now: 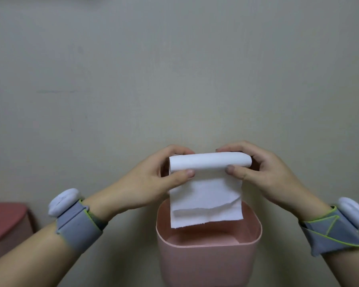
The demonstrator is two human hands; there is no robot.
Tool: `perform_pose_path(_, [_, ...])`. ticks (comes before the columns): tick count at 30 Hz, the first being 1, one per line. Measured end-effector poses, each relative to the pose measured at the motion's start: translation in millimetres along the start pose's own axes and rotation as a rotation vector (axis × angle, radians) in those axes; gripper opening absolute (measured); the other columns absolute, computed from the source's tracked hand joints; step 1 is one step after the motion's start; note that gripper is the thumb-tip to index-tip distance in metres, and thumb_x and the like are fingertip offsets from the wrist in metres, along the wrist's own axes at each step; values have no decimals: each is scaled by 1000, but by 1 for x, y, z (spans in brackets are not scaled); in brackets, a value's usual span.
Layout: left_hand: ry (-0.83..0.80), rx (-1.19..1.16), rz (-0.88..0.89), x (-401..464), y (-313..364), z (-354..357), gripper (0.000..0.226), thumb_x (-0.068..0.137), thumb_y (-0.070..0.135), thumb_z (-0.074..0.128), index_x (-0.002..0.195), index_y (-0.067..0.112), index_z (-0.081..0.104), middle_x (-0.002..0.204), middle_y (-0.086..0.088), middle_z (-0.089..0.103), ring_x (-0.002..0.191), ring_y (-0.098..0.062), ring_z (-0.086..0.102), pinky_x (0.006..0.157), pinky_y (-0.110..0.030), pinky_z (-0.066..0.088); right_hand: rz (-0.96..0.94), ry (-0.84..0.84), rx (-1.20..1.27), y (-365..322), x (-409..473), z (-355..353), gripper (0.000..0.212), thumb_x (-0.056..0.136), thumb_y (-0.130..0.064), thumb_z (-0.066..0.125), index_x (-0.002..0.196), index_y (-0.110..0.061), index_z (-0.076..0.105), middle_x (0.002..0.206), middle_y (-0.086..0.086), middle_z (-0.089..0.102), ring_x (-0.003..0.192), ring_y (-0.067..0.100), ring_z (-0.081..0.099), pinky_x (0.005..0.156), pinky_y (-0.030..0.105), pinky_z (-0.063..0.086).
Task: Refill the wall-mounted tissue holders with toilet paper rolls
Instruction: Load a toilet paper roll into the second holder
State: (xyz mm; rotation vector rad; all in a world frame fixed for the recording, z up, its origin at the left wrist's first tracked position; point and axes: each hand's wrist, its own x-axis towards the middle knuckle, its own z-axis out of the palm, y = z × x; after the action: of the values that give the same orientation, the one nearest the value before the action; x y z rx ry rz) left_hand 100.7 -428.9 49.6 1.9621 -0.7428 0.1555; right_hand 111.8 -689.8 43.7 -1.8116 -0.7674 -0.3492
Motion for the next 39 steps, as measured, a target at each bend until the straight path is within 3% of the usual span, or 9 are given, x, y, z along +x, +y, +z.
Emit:
perform_pose_path(7, [129,329,243,5,9,4,36,87,35,70,119,37,53,106,17,63,89,-11,62,72,-20,50,73,89,-26,-3,0,7,34,81,-56,61,79,-22,62,70,-10,56,64,8,49,60,25,38])
perform_pose_path(10, [130,273,198,8,10,4,26,88,35,69,112,34,60,107,17,65,96,-9,62,76,-20,51,71,87,21,-6,-2,6,20,84,-42,64,99,-29,65,88,-9,65,78,8,59,70,25,48])
perform_pose_path(13, [97,63,70,9,10,2,20,88,31,72,107,33,67,105,12,70,96,-9,66,80,-23,55,-11,13,-20,-12,-7,-2,45,79,-22,75,120,-33,59,111,-7,63,96,9,62,81,19,53])
perform_pose_path(18, [53,-160,-32,6,11,4,21,88,29,71,109,29,68,105,3,71,94,-13,68,79,-24,56,-40,3,-17,-15,-9,-1,32,81,-15,76,109,-27,70,114,3,62,100,14,64,84,25,54])
perform_pose_path(22, [57,234,129,1,16,0,42,84,31,77,120,40,57,104,16,59,95,-3,60,78,-11,47,30,68,55,-15,-8,0,27,80,-26,72,108,-24,73,108,-7,73,98,7,68,78,18,53])
perform_pose_path(26, [105,621,410,2,19,-5,29,91,23,69,118,21,61,103,8,59,90,1,52,75,-8,35,97,122,49,-20,-2,2,28,82,-45,67,97,-23,74,86,-9,68,75,7,58,63,16,45])
perform_pose_path(32, [87,166,83,7,31,-11,12,93,35,64,103,29,67,93,7,70,73,-3,61,67,-23,50,8,72,5,-29,-1,-2,31,81,-34,72,112,-32,66,110,-5,68,100,8,65,85,24,53])
perform_pose_path(35, [40,-32,-22,9,34,-13,14,93,37,63,104,31,68,102,-3,71,89,-22,67,77,-37,53,-21,99,45,-32,-1,-3,27,81,-21,73,107,-27,70,107,-4,71,98,8,66,83,20,53])
perform_pose_path(39, [105,332,255,8,34,-14,33,88,36,70,119,39,56,105,8,60,83,-5,59,74,-13,45,56,149,161,-33,4,-1,20,82,-23,73,102,-23,76,103,-2,75,96,14,67,85,27,53])
